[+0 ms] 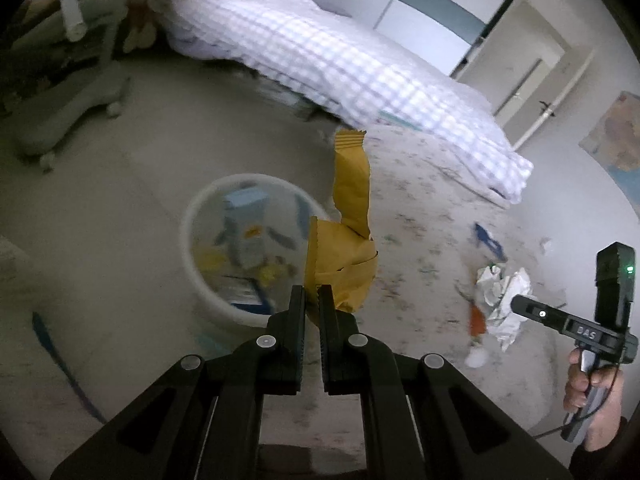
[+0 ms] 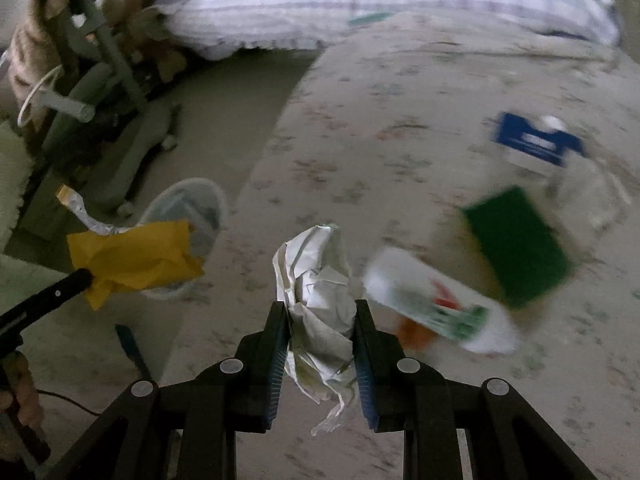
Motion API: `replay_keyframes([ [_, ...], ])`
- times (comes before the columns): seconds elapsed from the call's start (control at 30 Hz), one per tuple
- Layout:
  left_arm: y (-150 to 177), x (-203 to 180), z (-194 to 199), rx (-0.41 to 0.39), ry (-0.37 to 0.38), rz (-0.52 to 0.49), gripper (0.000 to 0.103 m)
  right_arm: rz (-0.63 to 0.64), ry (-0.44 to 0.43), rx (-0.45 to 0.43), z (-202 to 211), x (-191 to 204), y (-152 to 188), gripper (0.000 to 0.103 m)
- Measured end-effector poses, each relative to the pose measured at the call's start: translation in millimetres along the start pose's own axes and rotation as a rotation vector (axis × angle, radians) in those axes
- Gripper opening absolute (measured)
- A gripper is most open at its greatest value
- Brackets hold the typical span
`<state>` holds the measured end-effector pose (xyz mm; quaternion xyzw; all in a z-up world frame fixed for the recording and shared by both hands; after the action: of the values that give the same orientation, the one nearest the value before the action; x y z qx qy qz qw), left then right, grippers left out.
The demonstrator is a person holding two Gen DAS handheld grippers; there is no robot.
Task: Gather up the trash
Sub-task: 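Carry the yellow bag to the bin and open the left tool while the right tool carries the paper, then lower the crumpled paper into the bin and open the right tool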
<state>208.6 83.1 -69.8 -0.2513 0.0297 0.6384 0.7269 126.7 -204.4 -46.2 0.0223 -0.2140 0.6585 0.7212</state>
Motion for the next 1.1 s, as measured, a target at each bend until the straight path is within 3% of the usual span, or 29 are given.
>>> replay_keyframes([
  [0.27,-10,29,-6,-0.013,-0.057,0.028,0.006,0.065,-0.011,0.023,-30,41,-22,0.028],
  [0.7,-27,49,-32,-0.005,-0.103,0.045,0.009,0.090,-0.023,0.041,-66,69,-50,0.028],
  [0.73,-28,51,-36,0.013,-0.114,0.048,0.016,0.093,-0.024,0.042,-68,70,-51,0.028],
  [0.8,-25,58,-43,0.046,-0.157,0.080,0.048,0.101,-0.028,0.044,-73,74,-55,0.028],
  [0.83,-23,61,-44,0.043,-0.174,0.092,0.074,0.104,-0.029,0.045,-74,76,-56,0.028],
  [0.87,-22,64,-43,0.021,-0.196,0.104,0.085,0.105,-0.031,0.046,-76,78,-57,0.028],
  [1.1,-2,77,-43,0.011,-0.251,0.113,0.086,0.135,-0.032,0.061,-90,96,-67,0.028],
])
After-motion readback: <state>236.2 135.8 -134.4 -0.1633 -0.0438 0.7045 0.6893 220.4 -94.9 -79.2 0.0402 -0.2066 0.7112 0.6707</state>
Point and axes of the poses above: each gripper's, at about its wrist camera, not at the fingertips, and z roughly against the way its jaws point, x to its left, y to its underside, the point moved 7 cm from there along -z, roughly the way its jaws point, and after that the axes turned 13 degrees about x, right-handed, at the moved point
